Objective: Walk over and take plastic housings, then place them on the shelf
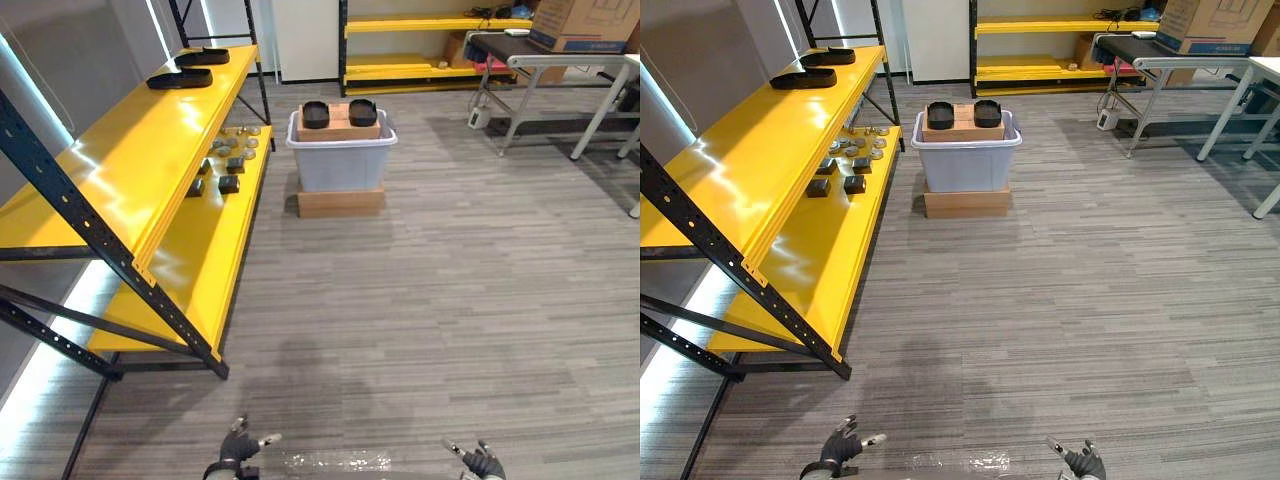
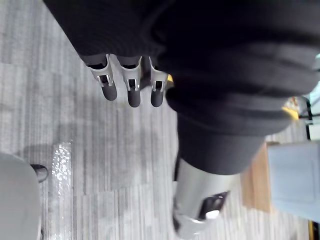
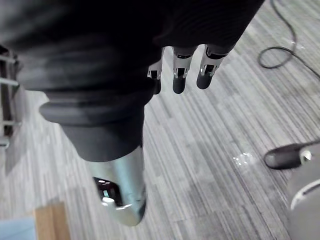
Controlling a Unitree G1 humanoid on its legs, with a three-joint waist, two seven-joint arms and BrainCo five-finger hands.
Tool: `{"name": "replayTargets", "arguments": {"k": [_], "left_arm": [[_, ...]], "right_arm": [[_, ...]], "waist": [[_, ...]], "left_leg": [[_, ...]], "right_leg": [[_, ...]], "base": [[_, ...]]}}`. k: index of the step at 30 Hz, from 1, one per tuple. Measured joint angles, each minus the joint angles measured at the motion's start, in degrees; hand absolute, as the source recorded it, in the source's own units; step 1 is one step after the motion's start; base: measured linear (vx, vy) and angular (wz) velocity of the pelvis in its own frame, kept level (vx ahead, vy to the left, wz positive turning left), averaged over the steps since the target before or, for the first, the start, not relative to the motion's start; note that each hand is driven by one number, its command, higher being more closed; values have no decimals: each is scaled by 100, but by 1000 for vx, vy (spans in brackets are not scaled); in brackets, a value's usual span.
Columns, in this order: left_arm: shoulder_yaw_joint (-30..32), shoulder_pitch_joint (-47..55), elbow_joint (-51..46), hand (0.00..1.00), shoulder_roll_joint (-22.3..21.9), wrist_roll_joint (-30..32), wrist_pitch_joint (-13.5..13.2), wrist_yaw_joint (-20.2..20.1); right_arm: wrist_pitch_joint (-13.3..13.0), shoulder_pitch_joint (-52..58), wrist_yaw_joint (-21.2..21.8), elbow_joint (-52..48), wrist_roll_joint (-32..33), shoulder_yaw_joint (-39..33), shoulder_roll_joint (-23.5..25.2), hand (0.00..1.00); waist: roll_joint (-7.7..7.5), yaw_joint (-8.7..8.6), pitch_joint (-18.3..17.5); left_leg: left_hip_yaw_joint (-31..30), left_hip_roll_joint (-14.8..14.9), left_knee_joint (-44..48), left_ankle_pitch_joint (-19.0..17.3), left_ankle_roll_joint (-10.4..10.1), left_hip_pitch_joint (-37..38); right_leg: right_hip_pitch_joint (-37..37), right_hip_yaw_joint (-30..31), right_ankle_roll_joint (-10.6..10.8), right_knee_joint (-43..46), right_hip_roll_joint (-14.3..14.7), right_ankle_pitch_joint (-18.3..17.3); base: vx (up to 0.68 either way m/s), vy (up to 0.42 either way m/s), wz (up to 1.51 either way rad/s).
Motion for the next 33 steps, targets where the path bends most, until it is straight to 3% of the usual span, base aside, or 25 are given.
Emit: {"name": "replayTargets", "arguments": {"k": [7,20,23,26,28,29,31,33], "left_arm": [[27,13,-202,0,102,114,-34,-15],[362,-13,-380,0,5,-124,-34,52],[437,-22,-428,0,-69,-198,-34,115],[592,21,-614,0,-62,-346,-34,165],[660,78,-799,0,-66,-418,-36,232],[703,109,-850,0,-49,-464,-36,260],[696,81,-880,0,-4,-473,-37,269],[690,39,-880,0,24,-530,-38,282]], "right_arm": [[-1,-158,138,-105,-275,86,-104,0],[5,-298,100,-220,-147,-32,-107,0],[7,-324,83,-324,-50,-58,-118,0],[11,-443,43,-319,-39,-176,-119,0],[21,-535,-15,-305,-37,-181,-145,0],[24,-604,-22,-306,-12,-179,-146,0],[37,-588,-26,-303,4,-166,-140,0],[65,-574,-37,-303,5,-161,-149,0]], "waist": [[-5,-124,130],[71,-153,209],[154,-164,223],[204,-151,253],[217,-121,302],[239,-126,321],[199,-177,381],[252,-198,483]], "left_leg": [[47,-1,-135,14,-4,131],[300,23,-54,-163,-181,200],[436,69,210,-368,29,-22],[660,126,634,-725,144,-283],[798,147,859,-990,209,-357],[877,130,864,-1138,259,-261],[835,61,863,-1210,332,-49],[740,63,799,-1327,350,321]], "right_leg": [[145,-146,14,-163,5,-7],[213,-36,181,-170,-5,-111],[90,-35,199,-140,13,-145],[-279,57,261,413,-21,-445],[-683,21,513,1331,-145,-813],[-1229,-274,612,2532,-361,-936],[-1725,-554,568,3672,-668,-1011],[-2067,-1108,379,3959,-1005,-1306]], "base": [[68,-16,2],[22,-17,-6],[9,-2,-8],[35,26,-28],[49,68,-44],[86,91,-37],[204,75,-7],[429,50,11]]}}
